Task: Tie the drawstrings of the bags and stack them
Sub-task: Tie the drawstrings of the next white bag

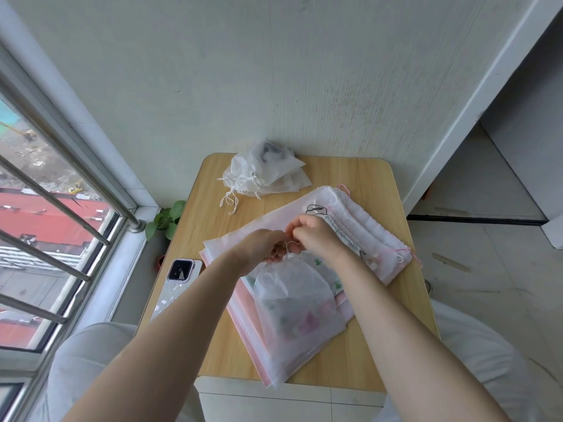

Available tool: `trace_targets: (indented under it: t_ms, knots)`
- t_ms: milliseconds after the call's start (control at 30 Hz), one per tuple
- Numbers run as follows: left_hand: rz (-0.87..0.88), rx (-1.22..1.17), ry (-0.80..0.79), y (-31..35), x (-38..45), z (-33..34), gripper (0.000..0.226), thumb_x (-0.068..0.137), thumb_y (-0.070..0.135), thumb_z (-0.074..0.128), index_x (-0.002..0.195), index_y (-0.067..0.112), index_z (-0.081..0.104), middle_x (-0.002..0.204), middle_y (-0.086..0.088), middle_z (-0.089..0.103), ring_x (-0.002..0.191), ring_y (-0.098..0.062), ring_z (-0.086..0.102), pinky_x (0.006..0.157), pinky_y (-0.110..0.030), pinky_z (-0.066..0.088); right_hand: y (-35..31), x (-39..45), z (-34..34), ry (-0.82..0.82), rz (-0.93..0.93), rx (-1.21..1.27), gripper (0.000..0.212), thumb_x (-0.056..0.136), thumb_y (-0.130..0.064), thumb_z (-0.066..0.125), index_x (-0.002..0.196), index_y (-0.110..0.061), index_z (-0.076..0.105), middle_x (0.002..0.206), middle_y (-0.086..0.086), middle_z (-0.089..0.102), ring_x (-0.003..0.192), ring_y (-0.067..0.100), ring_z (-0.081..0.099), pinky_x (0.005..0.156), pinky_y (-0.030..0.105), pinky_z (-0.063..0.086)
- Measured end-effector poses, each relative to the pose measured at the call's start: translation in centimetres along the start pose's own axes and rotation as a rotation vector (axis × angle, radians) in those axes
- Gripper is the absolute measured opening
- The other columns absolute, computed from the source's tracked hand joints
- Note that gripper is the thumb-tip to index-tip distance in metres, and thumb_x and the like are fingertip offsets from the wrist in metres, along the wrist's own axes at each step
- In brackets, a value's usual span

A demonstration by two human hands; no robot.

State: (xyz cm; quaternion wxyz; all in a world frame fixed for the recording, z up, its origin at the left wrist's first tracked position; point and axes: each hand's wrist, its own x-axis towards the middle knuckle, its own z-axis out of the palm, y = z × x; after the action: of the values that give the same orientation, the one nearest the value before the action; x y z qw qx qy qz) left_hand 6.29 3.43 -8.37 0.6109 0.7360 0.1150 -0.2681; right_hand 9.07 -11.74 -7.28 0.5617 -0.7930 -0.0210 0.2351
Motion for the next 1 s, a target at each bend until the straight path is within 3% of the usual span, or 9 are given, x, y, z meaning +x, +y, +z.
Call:
trace_targets:
  t_ms: [100,233,333,433,667,867,1000]
  knots:
    - [-0.032,-0.064,0.058,0.1,0.0,-0.1,0.031,0.093,0.021,0.046,0.087,0.000,0.069,0.080,-0.015,0.060,0.064,-0.020,0.049,0.063,-0.025,0.043,0.2,-0.1,0.3,-0.003,0.016,-0.034,0.023,0.081,-0.002,0.043,0.090,-0.009,0.063,0.066,0.006,0.064,0.056,0.017,0.057,0.055,0.027,0.048]
    - [-0.094,-0.062,0.094,0.2,-0.3,-0.3,0.040,0.093,0.023,0.046,0.100,-0.008,0.070,0.066,-0.007,0.056,0.055,-0.016,0.048,0.053,-0.020,0.042,0.1,0.0,-0.2,-0.042,0.029,-0.095,0.017,0.082,-0.012,0.049,0.089,-0.010,0.064,0.074,0.001,0.064,0.062,0.015,0.056,0.055,0.026,0.044]
    - [-0.106,-0.058,0.122,0.2,-0.3,-0.2,0.040,0.092,0.026,0.046,0.087,0.000,0.076,0.062,-0.004,0.056,0.053,-0.016,0.046,0.058,-0.024,0.038,0.0,0.0,-0.9,-0.101,0.033,-0.177,0.012,0.082,-0.019,0.062,0.090,-0.011,0.065,0.069,-0.004,0.063,0.065,0.011,0.056,0.063,0.025,0.044]
    - [-0.100,-0.077,0.179,0.2,-0.3,-0.1,0.028,0.091,0.021,0.051,0.078,0.006,0.070,0.064,-0.007,0.061,0.058,-0.019,0.051,0.064,-0.027,0.041,0.0,-0.1,-1.5,-0.128,0.016,-0.261,0.021,0.076,-0.028,0.078,0.090,-0.016,0.067,0.077,-0.005,0.063,0.072,0.009,0.058,0.064,0.022,0.044]
    - [0.003,-0.054,0.159,-0.2,-0.8,0.3,0.024,0.097,0.020,0.058,0.090,0.001,0.072,0.077,-0.008,0.070,0.063,-0.014,0.060,0.063,-0.020,0.049,-0.1,-0.2,-2.0,-0.122,-0.031,-0.387,0.024,0.081,-0.036,0.078,0.092,-0.018,0.067,0.101,-0.005,0.065,0.088,0.006,0.058,0.067,0.019,0.043]
    - [-0.025,-0.175,0.190,-0.3,-1.0,0.5,0.016,0.097,0.015,0.057,0.090,0.009,0.071,0.075,-0.007,0.072,0.061,-0.014,0.065,0.064,-0.022,0.051,-0.3,-0.4,-1.5,-0.107,0.003,-0.449,0.027,0.086,-0.034,0.071,0.089,-0.007,0.069,0.076,-0.001,0.059,0.069,0.012,0.052,0.058,0.023,0.041]
    - [-0.057,-0.227,0.213,-0.1,-0.9,0.3,0.015,0.094,0.015,0.061,0.096,0.008,0.073,0.079,-0.008,0.073,0.068,-0.016,0.067,0.068,-0.024,0.052,-0.6,-1.0,-1.2,-0.153,0.099,-0.355,0.021,0.086,-0.031,0.069,0.081,-0.012,0.065,0.062,0.000,0.045,0.051,0.013,0.036,0.045,0.021,0.027]
